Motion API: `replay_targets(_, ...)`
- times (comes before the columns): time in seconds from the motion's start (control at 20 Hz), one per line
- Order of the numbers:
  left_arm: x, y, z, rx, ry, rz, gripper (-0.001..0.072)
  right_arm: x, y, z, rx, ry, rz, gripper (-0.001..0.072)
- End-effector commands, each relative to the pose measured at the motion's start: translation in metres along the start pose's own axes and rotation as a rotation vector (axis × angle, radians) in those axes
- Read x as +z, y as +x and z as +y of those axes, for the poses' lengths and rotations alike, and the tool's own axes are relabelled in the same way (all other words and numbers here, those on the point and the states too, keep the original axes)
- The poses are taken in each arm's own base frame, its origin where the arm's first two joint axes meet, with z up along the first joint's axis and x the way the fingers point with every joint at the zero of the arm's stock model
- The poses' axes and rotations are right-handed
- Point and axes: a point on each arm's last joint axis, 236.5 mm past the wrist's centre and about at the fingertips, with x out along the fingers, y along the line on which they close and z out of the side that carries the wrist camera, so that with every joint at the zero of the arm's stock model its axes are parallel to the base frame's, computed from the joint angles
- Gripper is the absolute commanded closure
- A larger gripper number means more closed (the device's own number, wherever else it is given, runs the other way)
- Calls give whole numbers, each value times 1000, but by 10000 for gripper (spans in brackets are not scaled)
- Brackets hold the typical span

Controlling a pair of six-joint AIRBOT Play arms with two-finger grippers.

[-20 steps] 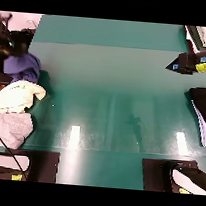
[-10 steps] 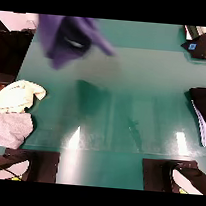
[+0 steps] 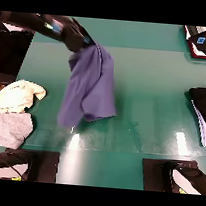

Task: Fold the shirts.

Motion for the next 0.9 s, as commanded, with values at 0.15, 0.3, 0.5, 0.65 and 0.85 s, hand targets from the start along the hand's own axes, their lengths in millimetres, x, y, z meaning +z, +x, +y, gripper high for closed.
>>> replay_targets(0.15,-49,49,61,72,-170,146,119,-6,-1,-2,-9,-4,26,696)
replay_targets(0.3,-63,6,89,128,-233,172,120,-8,-1,-7,-31,-12,35,696)
replay_targets(0.5,-129,-4,123,155,-398,270,119,-19,8,-12,-32,-2,89,697)
replay_targets(0.65,-208,33,130,129,-547,378,118,-31,20,-17,-28,15,150,696)
replay_targets(0.85,-273,73,145,172,-687,367,118,-42,32,-23,-28,32,208,696)
